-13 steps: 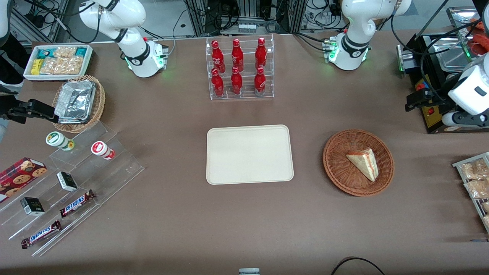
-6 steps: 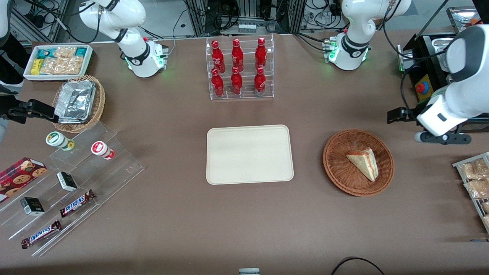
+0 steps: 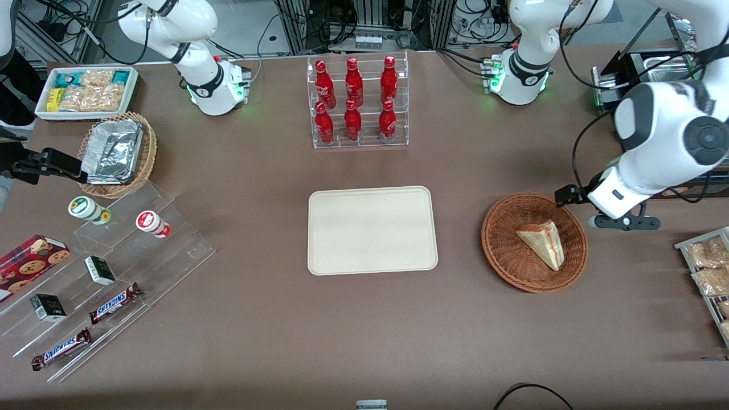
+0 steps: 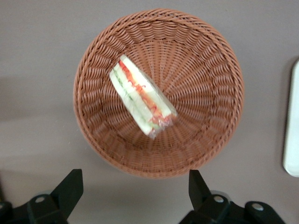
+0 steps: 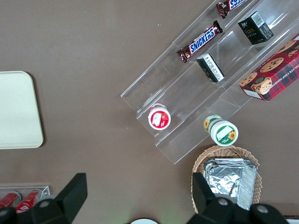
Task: Place sandwich from basket to tray
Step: 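Move the open left gripper over the wrapped sandwich in the wicker basket, then lower the left gripper around the sandwich and close on it, then lift the sandwich and carry it over the cream tray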
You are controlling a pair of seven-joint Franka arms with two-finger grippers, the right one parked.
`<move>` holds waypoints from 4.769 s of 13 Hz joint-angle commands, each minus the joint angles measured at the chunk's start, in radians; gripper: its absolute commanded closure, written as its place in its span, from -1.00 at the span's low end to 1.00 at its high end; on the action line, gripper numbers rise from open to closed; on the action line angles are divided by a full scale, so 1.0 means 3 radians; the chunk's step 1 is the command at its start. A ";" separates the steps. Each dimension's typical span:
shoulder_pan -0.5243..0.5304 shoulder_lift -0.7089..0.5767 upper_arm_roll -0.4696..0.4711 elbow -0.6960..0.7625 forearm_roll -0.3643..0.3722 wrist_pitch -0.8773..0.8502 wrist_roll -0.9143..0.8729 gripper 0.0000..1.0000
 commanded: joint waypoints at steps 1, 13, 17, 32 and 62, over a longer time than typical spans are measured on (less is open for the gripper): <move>-0.0017 -0.0069 -0.0010 -0.0265 0.0059 0.0359 -0.0228 -1.00; -0.0217 0.0417 -0.0010 -0.0153 0.0140 0.0841 -0.2725 -1.00; -0.0206 0.0514 0.0005 -0.0112 0.0223 0.0841 -0.2786 -1.00; -0.0181 0.0969 0.0026 0.0062 0.0228 0.0974 -0.2858 0.91; -0.2123 0.2124 -0.0209 0.2393 -0.0048 -0.0306 -0.3005 1.00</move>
